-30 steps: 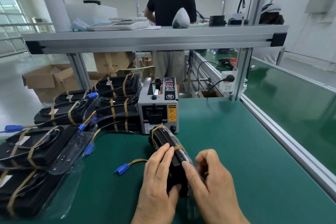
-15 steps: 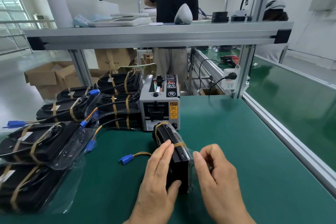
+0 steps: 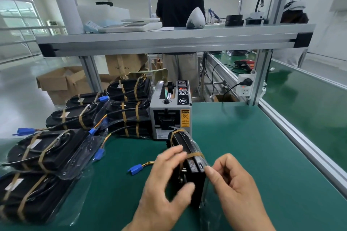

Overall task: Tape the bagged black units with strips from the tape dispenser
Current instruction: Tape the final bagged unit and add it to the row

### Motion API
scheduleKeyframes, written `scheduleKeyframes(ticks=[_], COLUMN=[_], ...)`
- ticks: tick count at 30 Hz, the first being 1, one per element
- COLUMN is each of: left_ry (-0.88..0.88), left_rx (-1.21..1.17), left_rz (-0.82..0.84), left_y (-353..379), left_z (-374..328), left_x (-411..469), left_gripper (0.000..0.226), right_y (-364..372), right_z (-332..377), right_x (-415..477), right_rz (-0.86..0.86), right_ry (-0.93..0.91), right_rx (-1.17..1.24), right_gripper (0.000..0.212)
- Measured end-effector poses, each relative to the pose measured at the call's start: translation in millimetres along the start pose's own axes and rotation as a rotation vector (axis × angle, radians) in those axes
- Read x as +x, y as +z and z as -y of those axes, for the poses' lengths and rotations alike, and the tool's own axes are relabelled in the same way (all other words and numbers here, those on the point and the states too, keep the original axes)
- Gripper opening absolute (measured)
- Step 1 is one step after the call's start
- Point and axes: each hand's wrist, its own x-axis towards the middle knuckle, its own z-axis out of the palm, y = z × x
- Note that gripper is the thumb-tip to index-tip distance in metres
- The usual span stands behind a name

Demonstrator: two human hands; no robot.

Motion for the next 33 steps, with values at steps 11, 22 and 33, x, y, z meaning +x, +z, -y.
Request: scheduleKeyframes(ticks=[11, 22, 33], left_ry=[-1.194, -1.323, -1.309], left_rx=[-0.71, -0.706, -0.643], left_rz=[-0.422, -0.373, -0.655], left_y=[-1, 9, 24], left_z=[63, 79, 79], left_x=[127, 154, 162], left_gripper=[0.02, 0.026, 0.011], right_y=[-2, -6, -9], right_z=[-3, -5, -1], right_x=[5, 6, 5], right_rz=[0.032, 0.044, 0.057], right_ry=[0.005, 0.031, 0.038], right_rx=[0.07, 0.094, 0.088], right_gripper=[0.03, 0.026, 0.028])
